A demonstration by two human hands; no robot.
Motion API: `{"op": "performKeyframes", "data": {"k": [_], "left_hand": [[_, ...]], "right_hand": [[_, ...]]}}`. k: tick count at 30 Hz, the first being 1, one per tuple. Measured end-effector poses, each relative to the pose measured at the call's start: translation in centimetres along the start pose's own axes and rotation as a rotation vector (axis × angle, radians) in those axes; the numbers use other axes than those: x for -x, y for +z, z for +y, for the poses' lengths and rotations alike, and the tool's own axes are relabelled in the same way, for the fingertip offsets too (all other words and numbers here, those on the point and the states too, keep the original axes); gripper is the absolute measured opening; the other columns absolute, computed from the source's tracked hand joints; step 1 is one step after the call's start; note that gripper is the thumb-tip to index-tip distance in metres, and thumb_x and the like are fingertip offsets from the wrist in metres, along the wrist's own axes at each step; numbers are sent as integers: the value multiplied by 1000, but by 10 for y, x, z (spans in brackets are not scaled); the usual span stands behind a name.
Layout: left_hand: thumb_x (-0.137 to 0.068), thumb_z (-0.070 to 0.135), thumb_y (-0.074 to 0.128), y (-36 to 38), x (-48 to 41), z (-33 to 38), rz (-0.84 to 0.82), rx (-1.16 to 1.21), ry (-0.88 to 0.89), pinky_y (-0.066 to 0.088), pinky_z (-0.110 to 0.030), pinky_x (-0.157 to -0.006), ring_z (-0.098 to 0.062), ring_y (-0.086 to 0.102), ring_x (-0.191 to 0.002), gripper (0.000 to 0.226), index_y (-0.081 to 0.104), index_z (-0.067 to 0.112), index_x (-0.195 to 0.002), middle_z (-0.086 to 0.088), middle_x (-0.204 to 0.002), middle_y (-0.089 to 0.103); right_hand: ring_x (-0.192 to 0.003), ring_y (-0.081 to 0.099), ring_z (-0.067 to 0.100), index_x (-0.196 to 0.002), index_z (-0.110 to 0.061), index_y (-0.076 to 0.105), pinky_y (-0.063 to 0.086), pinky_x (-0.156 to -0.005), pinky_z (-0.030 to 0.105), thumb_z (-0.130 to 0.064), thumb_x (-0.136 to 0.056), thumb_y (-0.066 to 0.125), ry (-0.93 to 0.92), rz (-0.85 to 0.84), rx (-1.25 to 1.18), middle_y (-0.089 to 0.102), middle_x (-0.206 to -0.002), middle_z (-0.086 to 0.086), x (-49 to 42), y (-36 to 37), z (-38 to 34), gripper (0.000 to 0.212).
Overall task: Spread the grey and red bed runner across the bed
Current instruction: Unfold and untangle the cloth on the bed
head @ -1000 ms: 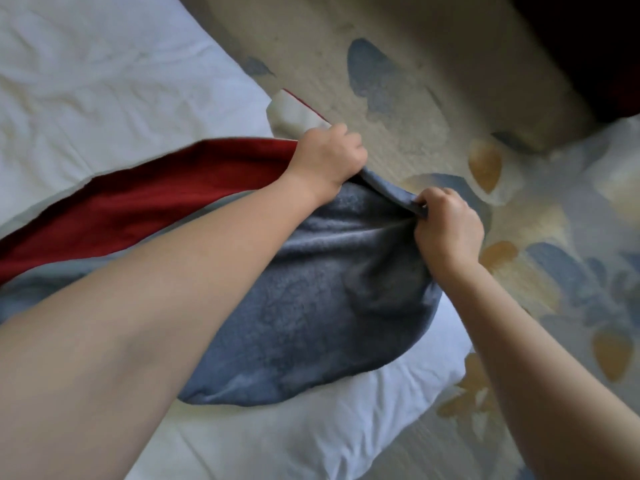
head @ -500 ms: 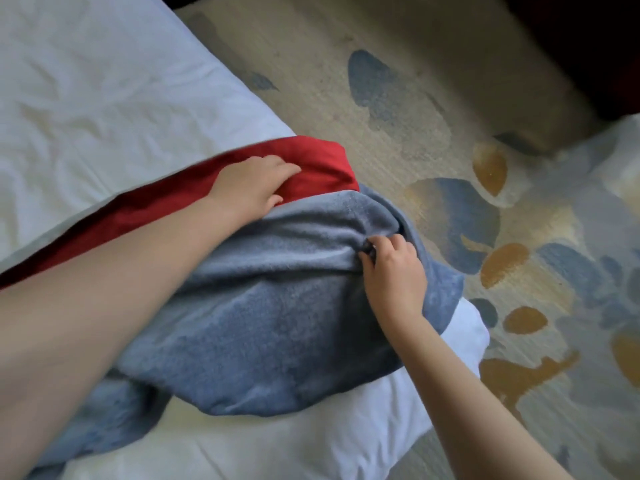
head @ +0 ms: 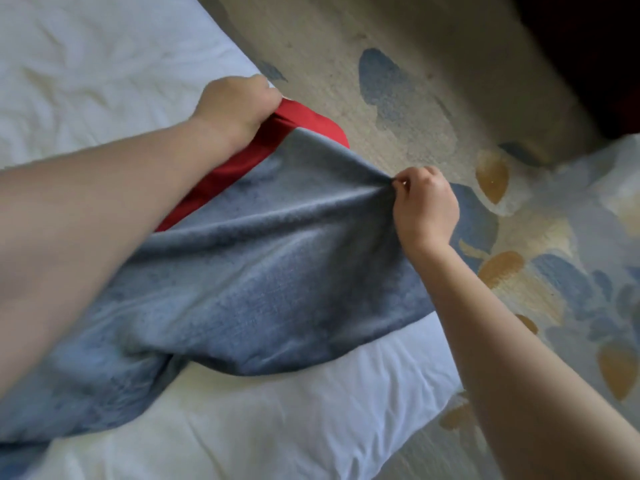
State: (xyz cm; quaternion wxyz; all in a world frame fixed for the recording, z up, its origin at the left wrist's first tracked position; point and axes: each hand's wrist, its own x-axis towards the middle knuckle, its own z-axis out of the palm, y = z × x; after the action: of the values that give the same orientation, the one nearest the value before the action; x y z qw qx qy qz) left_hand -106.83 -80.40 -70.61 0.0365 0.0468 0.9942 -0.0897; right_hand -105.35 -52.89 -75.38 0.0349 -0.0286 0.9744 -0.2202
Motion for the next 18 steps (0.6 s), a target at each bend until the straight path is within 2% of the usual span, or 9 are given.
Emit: {"op": "performKeyframes", "data": {"k": [2, 4, 6, 9, 13, 16, 18], "left_hand": [[-90, -1, 42, -1, 5, 9, 12, 49, -31, 39, -42, -62, -45, 54, -92, 23, 55, -2, -109, -28, -106, 51], [-89, 1, 42, 1, 20, 25, 36, 132, -83, 43, -47, -66, -43, 53, -96, 25, 55, 0, -110, -25, -108, 51], [-87, 4, 44, 2, 42, 43, 49, 202, -107, 46, -49, -68, -40, 53, -98, 26, 56, 5, -110, -21, -109, 52], [-87, 11, 49, 7, 88, 77, 90, 259, -89, 46, -48, -65, -37, 55, -94, 25, 59, 9, -110, -16, -107, 56], [-83, 21, 56, 11, 151, 125, 192, 398, -130, 52, -43, -56, -33, 62, -79, 17, 65, 11, -94, -12, -91, 62], [-80, 35, 53, 15, 195, 161, 234, 465, -140, 50, -37, -50, -27, 61, -74, 23, 64, 15, -85, -6, -83, 62], [-75, 46, 52, 18, 225, 184, 149, 460, -90, 48, -35, -52, -24, 59, -76, 32, 62, 17, -84, -3, -84, 60]], "right_hand": [[-106, 54, 29, -105, -16, 66, 42, -74, 33, -14, -91, 49, 64, -126, 41, 59, -115, 9, -2, 6, -2, 22], [-113, 51, 29, -114, -18, 61, 44, -81, 36, -8, -89, 48, 37, -189, 61, 56, -120, 8, 8, 8, -4, 30], [-112, 49, 28, -116, -18, 58, 46, -78, 39, -5, -87, 50, -59, -131, 79, 53, -119, 8, 26, 7, -6, 33], [-99, 53, 34, -106, -11, 61, 49, -63, 40, -3, -82, 55, -255, -36, 88, 53, -106, 13, 55, 0, 1, 25], [-78, 60, 37, -91, -7, 65, 47, -53, 39, -4, -79, 67, -581, -113, 208, 59, -90, 17, 86, -8, 21, 12], [-77, 63, 34, -97, -9, 68, 53, -58, 40, -5, -74, 70, -718, -202, 321, 62, -87, 13, 106, -15, 36, 24], [-84, 64, 34, -108, -9, 68, 55, -65, 40, -3, -71, 70, -701, -239, 331, 66, -95, 12, 125, -23, 45, 37]]}}
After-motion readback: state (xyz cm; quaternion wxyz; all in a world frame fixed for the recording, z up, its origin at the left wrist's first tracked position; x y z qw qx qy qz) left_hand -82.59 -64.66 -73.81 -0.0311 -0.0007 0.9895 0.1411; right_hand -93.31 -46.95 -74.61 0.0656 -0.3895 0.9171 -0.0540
